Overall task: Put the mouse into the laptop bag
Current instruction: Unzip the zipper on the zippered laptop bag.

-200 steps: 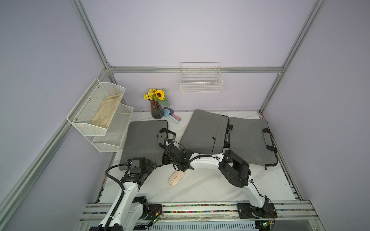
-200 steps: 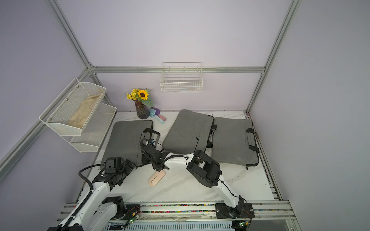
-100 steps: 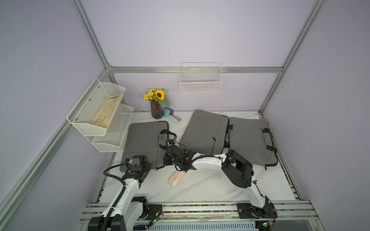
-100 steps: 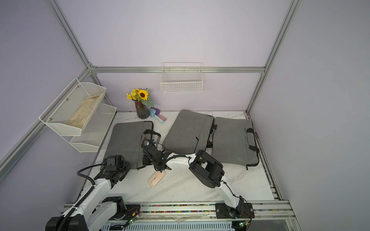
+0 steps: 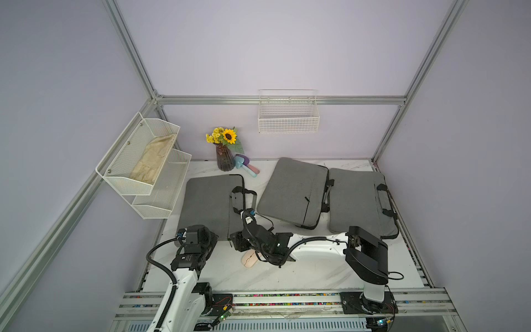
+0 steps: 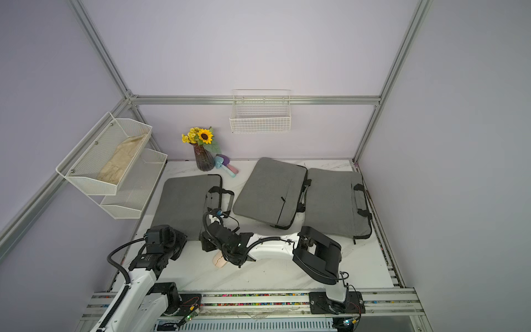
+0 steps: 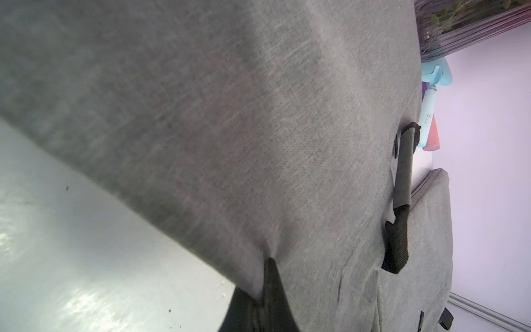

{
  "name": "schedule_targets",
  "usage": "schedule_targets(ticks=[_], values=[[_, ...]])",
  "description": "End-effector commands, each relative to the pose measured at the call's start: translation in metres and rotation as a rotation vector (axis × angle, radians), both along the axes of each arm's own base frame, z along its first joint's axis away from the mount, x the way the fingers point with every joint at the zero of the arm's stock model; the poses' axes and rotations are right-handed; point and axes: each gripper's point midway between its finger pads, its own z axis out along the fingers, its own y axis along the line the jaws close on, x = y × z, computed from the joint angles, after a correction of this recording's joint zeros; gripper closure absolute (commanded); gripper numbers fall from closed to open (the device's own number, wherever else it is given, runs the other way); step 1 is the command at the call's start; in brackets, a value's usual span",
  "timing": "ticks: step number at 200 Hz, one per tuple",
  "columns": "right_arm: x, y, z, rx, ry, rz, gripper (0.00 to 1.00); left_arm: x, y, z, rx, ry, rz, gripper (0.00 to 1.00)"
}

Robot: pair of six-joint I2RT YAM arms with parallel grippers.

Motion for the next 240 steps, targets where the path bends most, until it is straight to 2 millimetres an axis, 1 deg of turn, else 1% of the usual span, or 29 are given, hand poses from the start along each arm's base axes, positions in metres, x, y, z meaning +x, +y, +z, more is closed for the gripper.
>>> schedule_targets(ticks=[1,12,32,45,56,71,94,114,131,157,183,214,223,240], values=[[-0.016,0.01,-0.004,-0.008,-0.07,-0.007,0.41,0.012,-0.016,0.019,-0.049,-0.05,-0.064,1.0],[-0.02,0.017,-0.019,-0.033,-0.055,-0.017,0.41,0.013,-0.016,0.02,-0.048,-0.046,-0.069,1.0],[-0.014,0.023,-0.05,-0.104,-0.019,-0.063,0.41,0.014,-0.016,0.021,-0.045,-0.042,-0.068,1.0],[-0.011,0.026,-0.061,-0.118,-0.018,-0.075,0.41,0.014,-0.017,0.023,-0.043,-0.042,-0.075,1.0],[-0.008,0.027,-0.066,-0.125,-0.017,-0.094,0.42,0.014,-0.016,0.024,-0.04,-0.043,-0.072,1.0],[-0.001,0.02,-0.07,-0.147,-0.028,-0.15,0.42,0.013,-0.016,0.024,-0.039,-0.045,-0.071,1.0],[0.0,0.017,-0.079,-0.162,-0.023,-0.166,0.42,0.013,-0.017,0.026,-0.042,-0.049,-0.075,1.0],[0.001,0.021,-0.085,-0.168,-0.032,-0.158,0.43,0.013,-0.018,0.027,-0.046,-0.05,-0.078,1.0],[0.002,0.029,-0.086,-0.158,-0.043,-0.141,0.46,0.013,-0.017,0.027,-0.045,-0.052,-0.078,1.0],[0.006,0.036,-0.089,-0.153,-0.047,-0.149,0.48,0.011,-0.016,0.024,-0.044,-0.047,-0.07,1.0],[0.011,0.038,-0.092,-0.153,-0.043,-0.159,0.5,0.011,-0.017,0.025,-0.045,-0.047,-0.072,1.0],[0.014,0.037,-0.093,-0.156,-0.039,-0.175,0.5,0.01,-0.016,0.022,-0.044,-0.039,-0.068,1.0],[0.015,0.037,-0.093,-0.153,-0.039,-0.179,0.55,0.01,-0.016,0.022,-0.041,-0.039,-0.066,1.0],[0.016,0.035,-0.095,-0.162,-0.039,-0.185,0.72,0.009,-0.015,0.021,-0.039,-0.034,-0.064,1.0]])
